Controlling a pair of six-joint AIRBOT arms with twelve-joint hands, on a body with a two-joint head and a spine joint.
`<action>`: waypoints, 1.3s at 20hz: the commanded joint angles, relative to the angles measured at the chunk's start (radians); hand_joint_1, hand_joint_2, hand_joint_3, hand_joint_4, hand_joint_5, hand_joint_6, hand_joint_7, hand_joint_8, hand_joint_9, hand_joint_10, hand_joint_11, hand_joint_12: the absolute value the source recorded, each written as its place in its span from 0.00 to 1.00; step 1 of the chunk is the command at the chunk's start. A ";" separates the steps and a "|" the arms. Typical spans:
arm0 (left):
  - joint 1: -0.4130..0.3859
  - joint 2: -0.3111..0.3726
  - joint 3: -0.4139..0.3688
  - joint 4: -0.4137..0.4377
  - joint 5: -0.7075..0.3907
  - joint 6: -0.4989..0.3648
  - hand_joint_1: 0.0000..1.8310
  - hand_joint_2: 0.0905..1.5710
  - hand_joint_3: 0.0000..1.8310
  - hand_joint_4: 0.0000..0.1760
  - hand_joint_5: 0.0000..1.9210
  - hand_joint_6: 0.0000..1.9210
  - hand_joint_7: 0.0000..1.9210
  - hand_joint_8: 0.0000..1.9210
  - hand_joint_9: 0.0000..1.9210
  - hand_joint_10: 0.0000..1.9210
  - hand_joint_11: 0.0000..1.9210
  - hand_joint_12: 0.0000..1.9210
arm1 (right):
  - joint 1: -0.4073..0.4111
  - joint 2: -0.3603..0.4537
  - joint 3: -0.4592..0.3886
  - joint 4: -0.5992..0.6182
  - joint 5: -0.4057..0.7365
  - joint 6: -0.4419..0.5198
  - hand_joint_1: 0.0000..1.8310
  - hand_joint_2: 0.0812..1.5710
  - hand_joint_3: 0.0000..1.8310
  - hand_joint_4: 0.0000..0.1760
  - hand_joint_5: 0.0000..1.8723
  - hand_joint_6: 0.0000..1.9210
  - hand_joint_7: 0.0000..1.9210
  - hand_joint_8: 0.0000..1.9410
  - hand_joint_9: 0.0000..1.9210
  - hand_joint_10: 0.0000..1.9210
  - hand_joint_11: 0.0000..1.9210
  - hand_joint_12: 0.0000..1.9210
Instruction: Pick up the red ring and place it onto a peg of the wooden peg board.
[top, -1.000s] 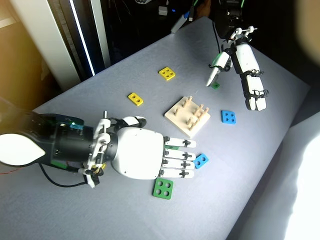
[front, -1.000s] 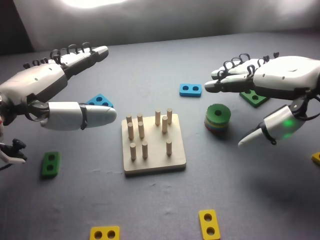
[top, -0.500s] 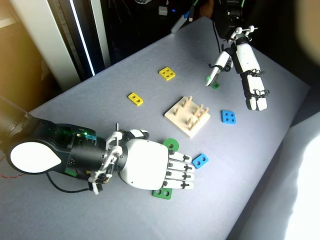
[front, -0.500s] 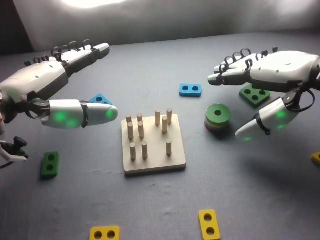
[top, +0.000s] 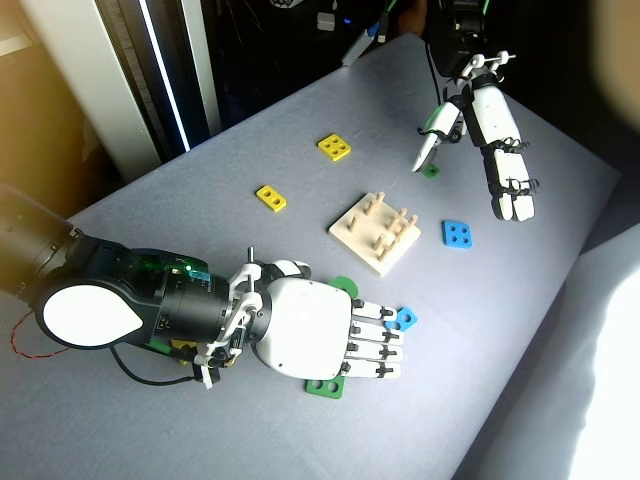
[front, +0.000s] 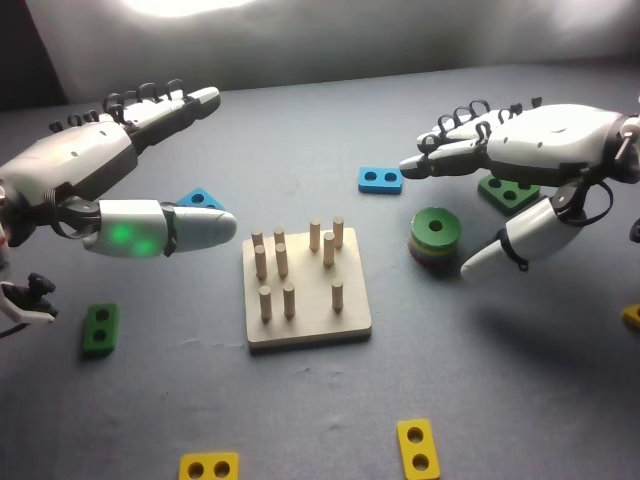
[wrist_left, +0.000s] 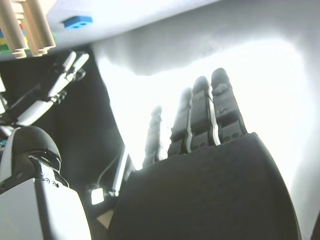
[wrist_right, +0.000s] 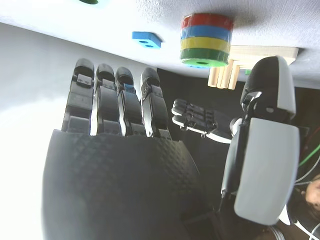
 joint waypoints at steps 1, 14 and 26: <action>-0.014 -0.002 0.006 -0.001 -0.116 -0.008 0.22 0.58 0.00 1.00 0.02 0.00 0.00 0.00 0.00 0.00 0.00 0.00 | 0.015 -0.007 0.006 0.028 0.082 0.008 0.41 0.53 0.00 0.35 0.14 0.01 0.04 0.01 0.00 0.00 0.00 0.00; -0.024 -0.001 0.006 0.008 -0.116 -0.011 0.22 0.58 0.00 0.96 0.02 0.00 0.00 0.00 0.00 0.00 0.00 0.00 | 0.004 -0.026 0.027 0.028 0.063 0.013 0.40 0.53 0.00 0.23 0.17 0.01 0.07 0.00 0.01 0.00 0.00 0.00; -0.025 0.000 0.006 0.008 -0.120 -0.014 0.23 0.59 0.00 0.97 0.02 0.00 0.00 0.00 0.00 0.00 0.00 0.00 | 0.000 -0.043 0.038 0.028 0.064 0.031 0.40 0.56 0.01 0.10 0.20 0.01 0.08 0.00 0.02 0.00 0.00 0.00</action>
